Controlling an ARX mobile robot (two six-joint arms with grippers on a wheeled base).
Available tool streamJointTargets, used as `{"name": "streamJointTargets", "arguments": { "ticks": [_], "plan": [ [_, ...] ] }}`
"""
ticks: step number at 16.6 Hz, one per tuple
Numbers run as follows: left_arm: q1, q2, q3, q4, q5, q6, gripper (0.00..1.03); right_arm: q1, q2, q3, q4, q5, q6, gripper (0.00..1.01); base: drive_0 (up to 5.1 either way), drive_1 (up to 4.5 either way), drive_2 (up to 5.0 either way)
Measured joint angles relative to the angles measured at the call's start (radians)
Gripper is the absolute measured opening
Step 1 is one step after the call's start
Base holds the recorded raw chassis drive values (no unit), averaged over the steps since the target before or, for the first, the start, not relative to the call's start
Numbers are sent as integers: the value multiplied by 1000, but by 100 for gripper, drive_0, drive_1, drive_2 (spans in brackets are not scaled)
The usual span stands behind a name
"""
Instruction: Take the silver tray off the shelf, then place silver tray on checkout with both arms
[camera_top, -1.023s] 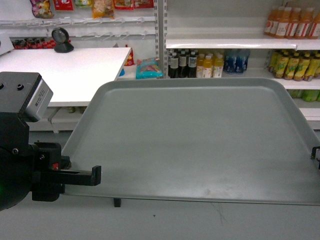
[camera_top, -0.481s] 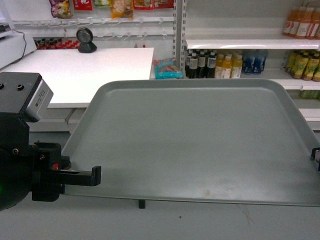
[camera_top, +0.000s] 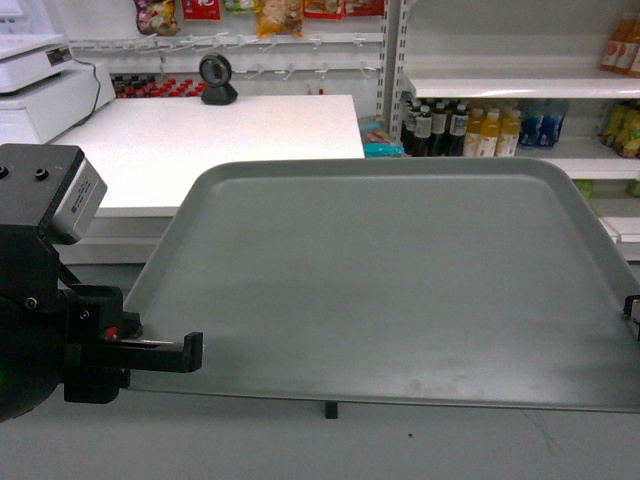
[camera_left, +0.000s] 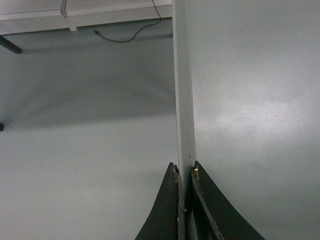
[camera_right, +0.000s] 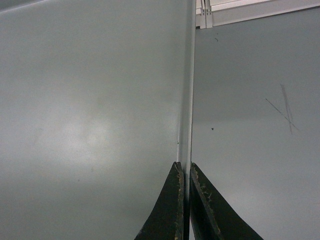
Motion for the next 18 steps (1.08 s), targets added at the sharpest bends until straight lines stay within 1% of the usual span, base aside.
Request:
{"name": "streamJointTargets", "arguments": {
  "ticks": [13, 15, 18],
  "plan": [
    [0, 0, 0, 0, 0, 0, 3, 0, 0, 0, -1, -1, 0, 2, -497, 248, 248],
    [0, 0, 0, -2, -1, 0, 3, 0, 1, 0, -3, -1, 0, 2, -485, 349, 113],
    [7, 0, 0, -8, 1, 5, 3, 6, 1, 0, 0, -1, 1, 2, 0, 0, 0]
  ]
}}
